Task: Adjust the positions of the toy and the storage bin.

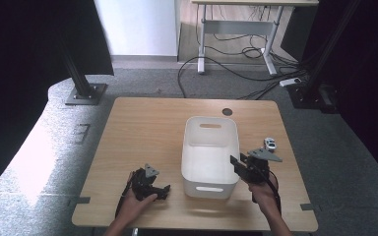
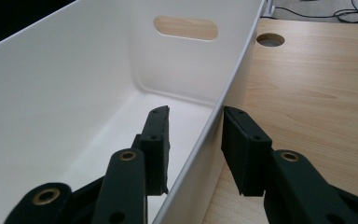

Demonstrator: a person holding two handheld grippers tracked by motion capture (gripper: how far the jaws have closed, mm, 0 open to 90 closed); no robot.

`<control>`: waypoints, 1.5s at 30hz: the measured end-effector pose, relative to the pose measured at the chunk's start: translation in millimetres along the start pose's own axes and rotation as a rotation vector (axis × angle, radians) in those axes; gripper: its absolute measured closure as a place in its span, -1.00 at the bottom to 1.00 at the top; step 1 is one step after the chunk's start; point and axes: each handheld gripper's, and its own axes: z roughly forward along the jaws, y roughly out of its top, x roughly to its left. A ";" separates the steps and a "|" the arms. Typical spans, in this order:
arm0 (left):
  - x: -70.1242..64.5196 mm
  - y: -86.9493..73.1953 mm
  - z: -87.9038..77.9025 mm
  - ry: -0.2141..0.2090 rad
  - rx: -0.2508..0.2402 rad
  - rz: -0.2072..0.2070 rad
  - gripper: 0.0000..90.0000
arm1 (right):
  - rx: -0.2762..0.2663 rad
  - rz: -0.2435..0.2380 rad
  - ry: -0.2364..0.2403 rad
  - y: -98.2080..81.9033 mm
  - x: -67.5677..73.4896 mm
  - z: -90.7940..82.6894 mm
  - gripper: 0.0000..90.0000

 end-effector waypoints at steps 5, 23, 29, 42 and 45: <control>0.0 0.0 0.0 0.000 0.000 0.000 -1.00 | -0.020 -0.029 -0.001 -1.3 -0.1 0.0 0.33; 0.1 0.0 0.0 0.000 0.000 0.000 -1.00 | -0.126 -0.005 0.024 0.4 -25.7 -29.0 -0.17; 0.0 0.0 0.0 0.000 0.000 -0.001 -1.00 | -0.126 -0.011 0.017 -1.9 -34.6 -36.0 -0.19; 0.1 0.1 0.1 -0.001 0.000 -0.001 -1.00 | -0.087 -0.007 -0.024 -10.6 -53.5 -43.0 -0.22; 0.0 0.1 0.1 0.000 0.000 -0.001 -1.00 | -0.073 -0.006 -0.036 -13.7 -55.7 -43.2 -0.23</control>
